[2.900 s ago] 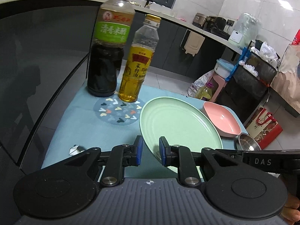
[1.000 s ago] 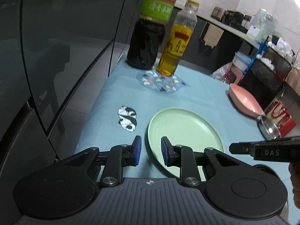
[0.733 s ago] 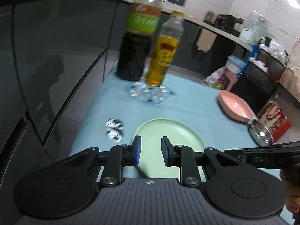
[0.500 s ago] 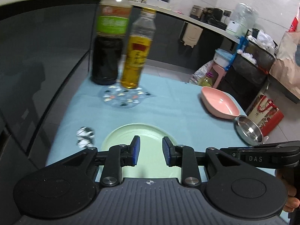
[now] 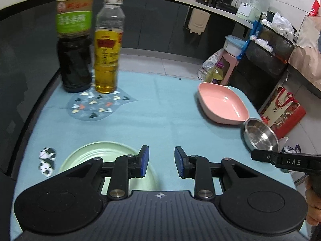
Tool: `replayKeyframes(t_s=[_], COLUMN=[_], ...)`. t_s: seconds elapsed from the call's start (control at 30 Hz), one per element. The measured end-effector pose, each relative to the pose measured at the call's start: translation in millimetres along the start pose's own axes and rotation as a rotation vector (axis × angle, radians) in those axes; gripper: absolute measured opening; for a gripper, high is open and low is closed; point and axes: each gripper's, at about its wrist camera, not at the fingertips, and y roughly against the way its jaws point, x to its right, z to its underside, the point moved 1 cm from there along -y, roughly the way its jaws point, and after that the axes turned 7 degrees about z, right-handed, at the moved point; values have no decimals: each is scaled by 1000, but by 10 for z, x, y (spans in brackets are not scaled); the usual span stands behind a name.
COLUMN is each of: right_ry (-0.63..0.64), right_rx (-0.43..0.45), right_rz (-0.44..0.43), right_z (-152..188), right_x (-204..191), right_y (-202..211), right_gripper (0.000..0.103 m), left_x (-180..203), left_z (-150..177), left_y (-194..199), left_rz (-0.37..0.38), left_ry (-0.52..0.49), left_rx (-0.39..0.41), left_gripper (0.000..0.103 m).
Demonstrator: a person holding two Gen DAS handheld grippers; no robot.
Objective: Organize plates and bowls
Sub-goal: 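Reach to the pink square dish and close both grippers on its rim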
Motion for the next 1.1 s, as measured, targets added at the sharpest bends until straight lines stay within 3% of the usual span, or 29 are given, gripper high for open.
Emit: replayKeyframes(t_s=[0.17,0.37,0.53,0.7,0.87,1.1], right_ry=[-39,-142,-199,-227,-222,-236], right_rx=[76,107,82,34,42,-27], right_rz=[9,31,25,-1,117,109], right_z=[-198,-469,-695,-887,-938,-871], right_x=[237,593,703,693,674,763], right_y=[25,-58,-274,-517,-672,-941], right_gripper=[24,24,24,24,24,24], left_x=[231,483,631,782,814,733], left_z=[-159,-329,-483,-608,-697,-703], left_y=[-198,-482,-802,-1100,-1418,-1753], left_rz=[-13,11,27,3,-1,-19], left_ry=[-23,-47,-28,-49,-32,6], left_rx=[-8,4,-36,-4,-32,-76], left_gripper=[26,27,27,28,32,32])
